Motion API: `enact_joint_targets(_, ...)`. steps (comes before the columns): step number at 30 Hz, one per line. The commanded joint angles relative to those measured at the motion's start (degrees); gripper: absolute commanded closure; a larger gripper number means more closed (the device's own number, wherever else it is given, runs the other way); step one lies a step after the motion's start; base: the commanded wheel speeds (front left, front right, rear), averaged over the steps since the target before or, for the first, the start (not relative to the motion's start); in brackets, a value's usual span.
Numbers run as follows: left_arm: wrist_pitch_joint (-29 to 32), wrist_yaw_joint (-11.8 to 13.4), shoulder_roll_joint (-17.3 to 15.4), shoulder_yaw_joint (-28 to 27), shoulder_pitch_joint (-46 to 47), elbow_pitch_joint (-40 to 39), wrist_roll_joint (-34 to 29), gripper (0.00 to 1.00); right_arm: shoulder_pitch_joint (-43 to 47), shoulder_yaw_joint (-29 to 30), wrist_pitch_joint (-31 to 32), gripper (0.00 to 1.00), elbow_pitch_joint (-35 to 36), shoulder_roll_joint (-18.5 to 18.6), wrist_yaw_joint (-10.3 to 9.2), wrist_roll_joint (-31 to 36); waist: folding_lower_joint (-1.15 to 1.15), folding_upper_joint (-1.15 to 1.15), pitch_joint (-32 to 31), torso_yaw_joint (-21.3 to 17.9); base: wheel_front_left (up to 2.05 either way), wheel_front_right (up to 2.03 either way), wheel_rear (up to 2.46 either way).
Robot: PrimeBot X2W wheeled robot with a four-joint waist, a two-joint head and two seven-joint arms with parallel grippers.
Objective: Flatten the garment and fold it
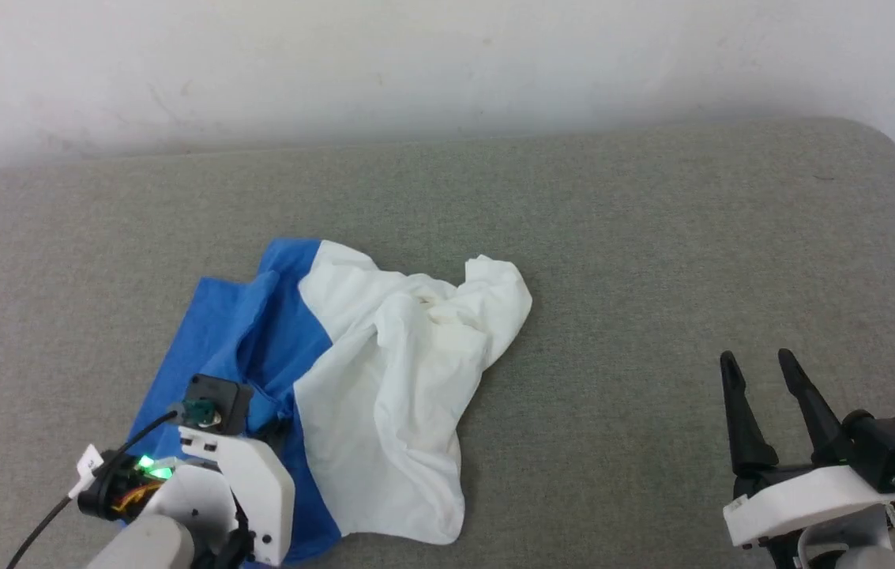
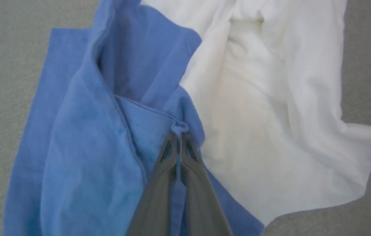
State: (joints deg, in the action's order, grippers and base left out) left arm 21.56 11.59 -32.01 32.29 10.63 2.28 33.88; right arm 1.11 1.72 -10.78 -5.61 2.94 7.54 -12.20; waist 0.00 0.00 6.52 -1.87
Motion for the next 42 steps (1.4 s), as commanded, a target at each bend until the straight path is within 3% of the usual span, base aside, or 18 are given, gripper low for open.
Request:
enact_joint_targets(1, -1.33, 0.12, -0.46, -0.56, 1.08, -0.09, -0.73, 1.0, -0.74, 0.13, -0.48, 0.0, -0.11, -0.06, -0.05, -0.29, 0.0, 0.0, -0.03, -0.26, 0.0, 0.0, 0.0)
enact_joint_targets(7, -8.78, 1.61, 0.38, -2.41, 7.91, -3.23, -5.68, 1.0, -0.57, 0.66, -0.43, 0.0, -0.33, -0.06, -0.05, -0.31, 0.0, 0.0, -0.71, 0.07, 0.0, 0.0, 0.0)
enact_joint_targets(11, -12.58, 0.62, 5.29, -0.47, 13.41, -4.78, -7.41, 1.0, -1.02, 0.35, -0.25, 0.0, -0.19, -0.06, -0.05, -0.18, 0.0, 0.0, -0.73, -0.05, 0.0, 0.0, 0.0)
enact_joint_targets(15, -14.41, -2.94, 12.27, 5.44, 16.71, -2.72, -7.88, 1.0, -1.26, -0.18, 0.01, 0.0, 0.04, -0.06, -0.05, -0.07, 0.0, 0.0, -0.33, -1.16, 0.0, 0.0, 0.0)
enact_joint_targets(20, -14.05, -9.34, 19.83, 15.92, 16.16, 4.24, -7.98, 1.0, -1.3, 0.12, 0.33, 0.0, 0.17, -0.06, -0.05, -0.06, 0.0, 0.0, 0.78, -2.9, 0.0, 0.0, 0.0)
enact_joint_targets(23, -14.27, -12.3, 22.12, 20.27, 14.4, 9.28, -7.79, 1.0, -1.51, 0.13, 0.3, 0.0, 0.11, -0.06, -0.05, -0.06, 0.0, 0.0, 1.32, -3.57, 0.0, 0.0, 0.0)
enact_joint_targets(28, -15.44, -14.9, 23.33, 23.85, 12.26, 15.06, -7.56, 1.0, -1.35, 0.54, 0.2, 0.0, 0.08, -0.06, -0.05, -0.11, 0.0, 0.0, 1.57, -3.13, 0.0, 0.0, 0.0)
enact_joint_targets(29, -15.93, -15.1, 23.33, 24.1, 12.17, 15.61, -7.64, 0.0, -1.31, 0.59, 0.18, 0.0, 0.03, -0.06, -0.05, -0.08, 0.0, 0.0, 1.47, -2.78, 0.0, 0.0, 0.0)
enact_joint_targets(36, -26.06, -13.57, 22.83, 20.64, 11.98, 11.62, -7.84, 0.0, -0.79, 0.39, 0.42, 0.0, 0.16, -0.06, -0.05, 0.3, 0.0, 0.0, -0.06, -0.24, 0.0, 0.0, 0.0)
enact_joint_targets(42, -33.13, -9.04, 20.69, 14.63, 11.07, 7.04, -7.72, 0.0, -0.15, 0.45, 1.07, 0.0, 0.39, -0.06, -0.05, 0.73, 0.0, 0.0, -1.47, 1.14, 0.0, 0.0, 0.0)
